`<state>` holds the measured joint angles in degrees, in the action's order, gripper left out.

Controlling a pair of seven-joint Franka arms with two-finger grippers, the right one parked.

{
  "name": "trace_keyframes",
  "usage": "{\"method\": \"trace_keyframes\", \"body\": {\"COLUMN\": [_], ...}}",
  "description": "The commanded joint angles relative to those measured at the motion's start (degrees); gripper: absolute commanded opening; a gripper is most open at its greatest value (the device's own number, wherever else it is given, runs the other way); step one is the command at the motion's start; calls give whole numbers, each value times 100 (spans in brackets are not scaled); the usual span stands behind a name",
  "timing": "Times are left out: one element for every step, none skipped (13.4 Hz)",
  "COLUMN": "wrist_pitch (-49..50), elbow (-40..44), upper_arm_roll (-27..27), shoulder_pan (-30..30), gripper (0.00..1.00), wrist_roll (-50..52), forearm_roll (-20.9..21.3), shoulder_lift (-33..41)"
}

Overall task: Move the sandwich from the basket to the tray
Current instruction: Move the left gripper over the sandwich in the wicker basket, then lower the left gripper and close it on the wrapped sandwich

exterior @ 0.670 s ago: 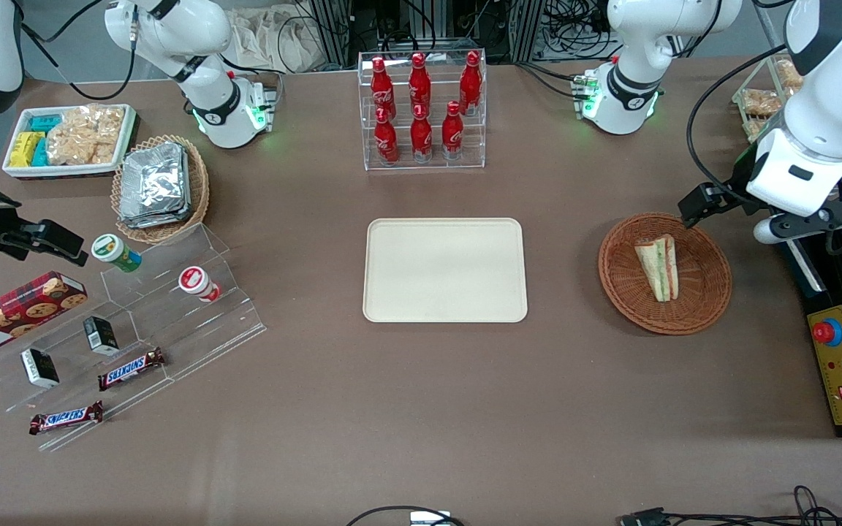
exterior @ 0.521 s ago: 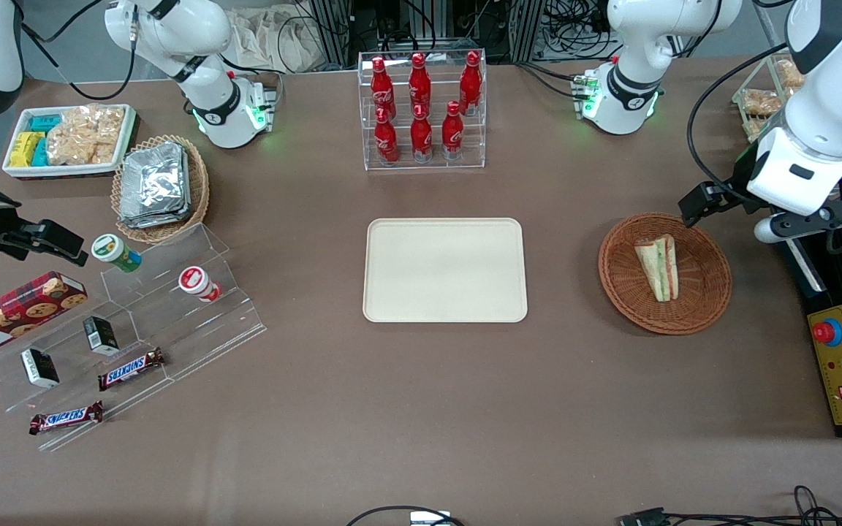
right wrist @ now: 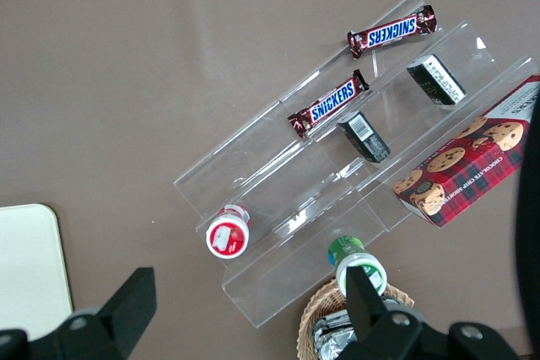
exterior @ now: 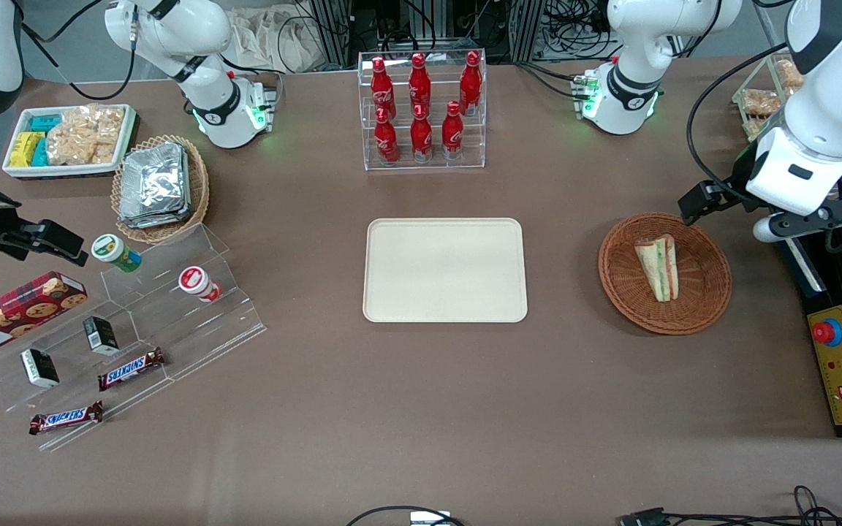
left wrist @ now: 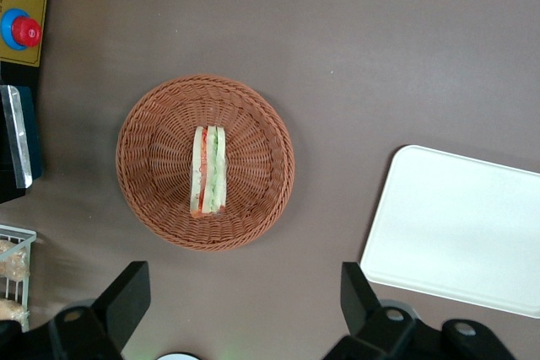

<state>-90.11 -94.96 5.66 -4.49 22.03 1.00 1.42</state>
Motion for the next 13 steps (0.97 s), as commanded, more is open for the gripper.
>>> {"method": "trace_keyframes", "body": {"wrist_pitch": [169, 30, -459, -1038, -1627, -2198, -2596, -2965, -3430, -3948, -4449, -4846, -5137], "elbow": [-205, -633, -1299, -2080, -2819, -3357, -3658, -3905, -4177, -4476, -4705, -4829, -4900], "upper_arm_roll": [-12, -12, -12, -21, -100, -222, -310, -450, -591, -619, -654, -750, -786], "shoulder_pan": [-35, -35, -26, 9, 9, 9, 9, 9, 9, 9, 18, 44, 53], "gripper": [100, 100, 100, 100, 100, 100, 100, 100, 100, 100, 100, 100, 100], "wrist_roll": [12, 12, 29, 30, 47, 82, 143, 144, 144, 144, 135, 135, 135], "forearm_roll": [-4, -3, -3, -12, -12, -3, 5, 5, 14, 23, 23, 32, 32], "shoulder_lift": [25, 164, 453, 787, 1025, 1123, 1107, 1019, 940, 835, 677, 415, 168]}}
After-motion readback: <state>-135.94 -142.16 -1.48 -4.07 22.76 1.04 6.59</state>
